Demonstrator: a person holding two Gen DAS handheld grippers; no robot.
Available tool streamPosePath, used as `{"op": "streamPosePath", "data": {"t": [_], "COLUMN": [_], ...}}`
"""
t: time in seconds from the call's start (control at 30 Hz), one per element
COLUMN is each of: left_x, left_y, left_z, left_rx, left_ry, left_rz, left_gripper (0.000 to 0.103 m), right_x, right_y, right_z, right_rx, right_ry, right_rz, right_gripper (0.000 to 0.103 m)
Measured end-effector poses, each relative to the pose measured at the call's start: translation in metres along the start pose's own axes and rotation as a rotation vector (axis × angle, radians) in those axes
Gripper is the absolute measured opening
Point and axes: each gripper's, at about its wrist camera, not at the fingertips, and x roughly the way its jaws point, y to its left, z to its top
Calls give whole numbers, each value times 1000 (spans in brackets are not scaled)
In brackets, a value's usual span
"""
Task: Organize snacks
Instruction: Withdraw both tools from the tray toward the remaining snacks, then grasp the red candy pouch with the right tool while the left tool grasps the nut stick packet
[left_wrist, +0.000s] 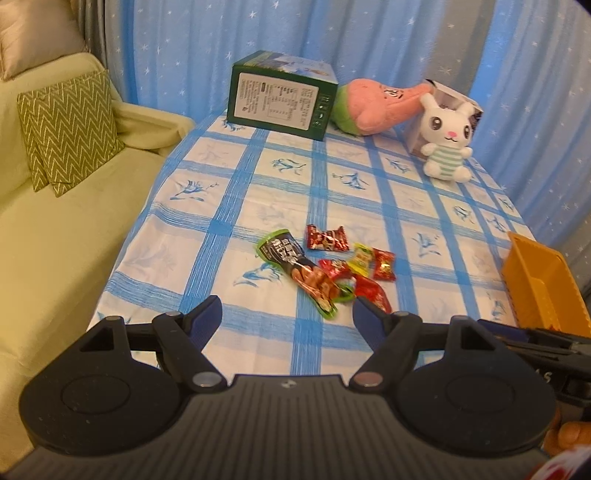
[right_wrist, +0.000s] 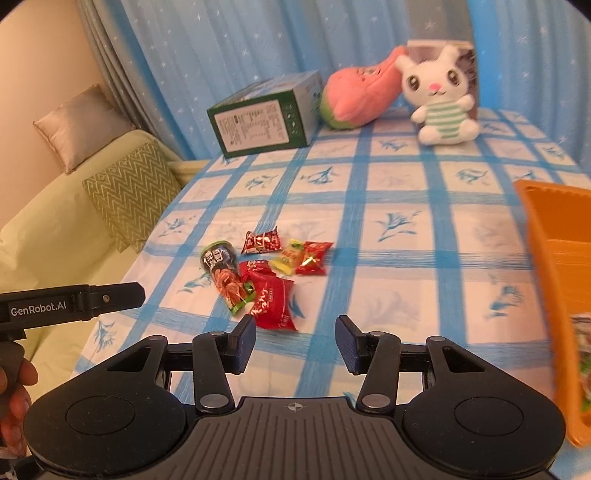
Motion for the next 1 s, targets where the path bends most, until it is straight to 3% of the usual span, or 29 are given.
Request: {"op": "streamPosePath", "data": {"t": [0.5,0.6,0.73,0.83,1.0], "left_x": [70,77,83,86,96], "left_y": [13,19,22,22,14], "left_z": [19,16,12,12,10], "left_rx": [-57,-74,-76,-87,-85], "left_ry": [-14,2,20,30,56], "left_rz": [3,1,-5,-28,-62], "left_gripper": [75,74,73,70,62], "right_x": [88,97,102,98,82], "right_y": [-1,-3,-3,0,-6], "right_z": [15,17,15,14,17], "right_rx": [-27,-20,-21,-41,-70], "right_ry": [62,70,78,64,-19], "right_rz": [102,111,123,94,-24], "right_gripper": [48,37,31,27,26]}}
